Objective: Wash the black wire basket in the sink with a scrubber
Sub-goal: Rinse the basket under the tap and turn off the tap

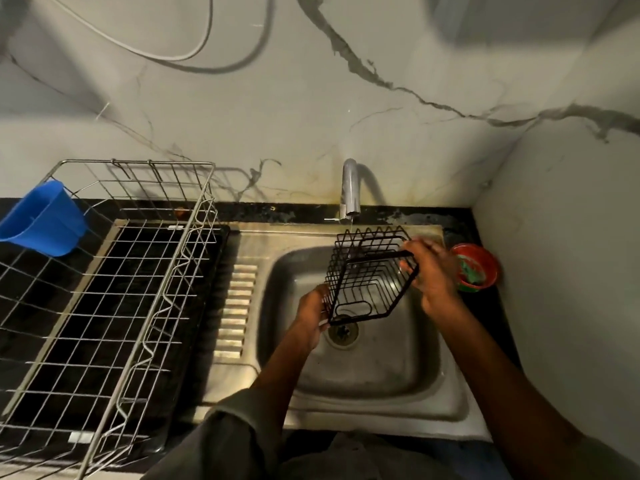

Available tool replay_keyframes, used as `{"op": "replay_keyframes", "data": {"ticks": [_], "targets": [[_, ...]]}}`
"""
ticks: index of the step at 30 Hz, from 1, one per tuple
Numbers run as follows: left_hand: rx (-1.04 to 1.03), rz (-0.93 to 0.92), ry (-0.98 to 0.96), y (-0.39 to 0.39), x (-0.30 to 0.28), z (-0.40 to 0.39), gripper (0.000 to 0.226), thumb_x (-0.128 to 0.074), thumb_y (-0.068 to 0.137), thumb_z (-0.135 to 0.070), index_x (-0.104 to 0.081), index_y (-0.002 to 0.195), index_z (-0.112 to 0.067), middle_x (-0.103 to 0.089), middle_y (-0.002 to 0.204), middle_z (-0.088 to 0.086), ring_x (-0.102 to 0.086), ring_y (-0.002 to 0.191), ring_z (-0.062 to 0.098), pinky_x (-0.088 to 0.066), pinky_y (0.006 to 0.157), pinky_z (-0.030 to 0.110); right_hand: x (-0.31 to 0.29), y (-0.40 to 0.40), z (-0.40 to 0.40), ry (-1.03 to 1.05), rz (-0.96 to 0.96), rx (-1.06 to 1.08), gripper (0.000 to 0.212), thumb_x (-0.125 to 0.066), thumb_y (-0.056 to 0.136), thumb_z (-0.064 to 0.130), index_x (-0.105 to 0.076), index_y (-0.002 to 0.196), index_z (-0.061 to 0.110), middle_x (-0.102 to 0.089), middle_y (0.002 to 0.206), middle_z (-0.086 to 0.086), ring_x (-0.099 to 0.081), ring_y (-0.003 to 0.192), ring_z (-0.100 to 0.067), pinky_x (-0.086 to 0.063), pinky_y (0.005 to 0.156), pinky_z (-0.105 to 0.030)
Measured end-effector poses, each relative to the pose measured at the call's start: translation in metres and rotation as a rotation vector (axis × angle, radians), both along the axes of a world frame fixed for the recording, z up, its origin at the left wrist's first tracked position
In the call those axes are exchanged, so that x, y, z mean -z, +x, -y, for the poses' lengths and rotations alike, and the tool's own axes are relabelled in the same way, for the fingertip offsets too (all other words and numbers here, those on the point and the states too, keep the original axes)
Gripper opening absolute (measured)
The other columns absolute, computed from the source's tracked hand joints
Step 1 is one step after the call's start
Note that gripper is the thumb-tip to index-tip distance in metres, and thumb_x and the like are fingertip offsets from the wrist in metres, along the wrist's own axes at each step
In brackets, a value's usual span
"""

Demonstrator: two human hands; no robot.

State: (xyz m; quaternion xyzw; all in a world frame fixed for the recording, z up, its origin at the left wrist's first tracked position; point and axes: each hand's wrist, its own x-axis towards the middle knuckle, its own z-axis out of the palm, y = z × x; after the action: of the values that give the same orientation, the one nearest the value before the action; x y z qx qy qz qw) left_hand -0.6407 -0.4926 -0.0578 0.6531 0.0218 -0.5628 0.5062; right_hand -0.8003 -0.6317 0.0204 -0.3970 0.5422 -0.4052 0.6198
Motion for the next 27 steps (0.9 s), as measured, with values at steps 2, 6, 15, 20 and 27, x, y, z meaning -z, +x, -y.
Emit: {"op": "replay_keyframes", "data": {"ticks": [2, 6, 15, 20, 27], "targets": [[0.057, -0.022, -0.005, -0.006, -0.001, 0.013, 0.023, -0.055, 0.101, -0.038, -0.07, 0.107, -0.022, -0.073, 0.11, 0.01, -0.063, 0.099, 0.026, -0.049, 0.083, 0.037, -0.004, -0.012, 0.005, -0.024, -0.017, 0.045, 0.009, -0.077, 0.085, 0.018, -0.073, 0.092, 0.021, -0.077, 0.102, -0.006, -0.074, 0.1, -0.021, -0.061, 0.086, -0.037], [0.075, 0.017, -0.02, -0.015, 0.004, 0.034, 0.025, -0.053, 0.1, -0.032, -0.073, 0.105, -0.018, -0.076, 0.104, 0.008, -0.065, 0.103, 0.029, -0.048, 0.089, 0.039, -0.016, -0.016, 0.013, 0.033, -0.042, 0.071, 0.034, -0.082, 0.074, 0.024, -0.073, 0.104, 0.01, -0.075, 0.084, -0.002, -0.071, 0.076, -0.018, -0.055, 0.057, -0.027], [0.067, 0.324, -0.134, -0.007, 0.008, 0.025, 0.032, -0.047, 0.108, -0.029, -0.062, 0.135, -0.019, -0.065, 0.13, 0.005, -0.061, 0.112, 0.025, -0.051, 0.099, 0.041, -0.035, 0.015, -0.005, 0.2, -0.08, -0.075, 0.059, -0.09, 0.067, 0.038, -0.062, 0.117, 0.026, -0.062, 0.099, -0.009, -0.062, 0.068, -0.023, -0.051, 0.051, -0.03], [0.093, 0.663, -0.074, 0.01, 0.017, 0.028, 0.035, -0.052, 0.101, -0.055, -0.071, 0.111, -0.028, -0.076, 0.104, -0.001, -0.071, 0.1, 0.023, -0.059, 0.095, 0.048, -0.051, 0.015, -0.026, 0.226, -0.103, -0.202, 0.048, -0.084, 0.079, 0.044, -0.061, 0.117, 0.025, -0.064, 0.117, -0.01, -0.073, 0.084, -0.026, -0.059, 0.088, -0.052], [0.252, 0.767, -0.036, 0.019, 0.009, 0.058, 0.02, -0.053, 0.103, -0.029, -0.072, 0.096, -0.027, -0.076, 0.086, 0.007, -0.075, 0.082, 0.033, -0.062, 0.077, 0.049, -0.044, -0.009, -0.025, 0.043, -0.365, -0.319, 0.103, -0.091, 0.069, 0.045, -0.037, 0.153, 0.023, -0.046, 0.153, -0.01, -0.056, 0.127, -0.03, -0.056, 0.096, -0.049]]}}
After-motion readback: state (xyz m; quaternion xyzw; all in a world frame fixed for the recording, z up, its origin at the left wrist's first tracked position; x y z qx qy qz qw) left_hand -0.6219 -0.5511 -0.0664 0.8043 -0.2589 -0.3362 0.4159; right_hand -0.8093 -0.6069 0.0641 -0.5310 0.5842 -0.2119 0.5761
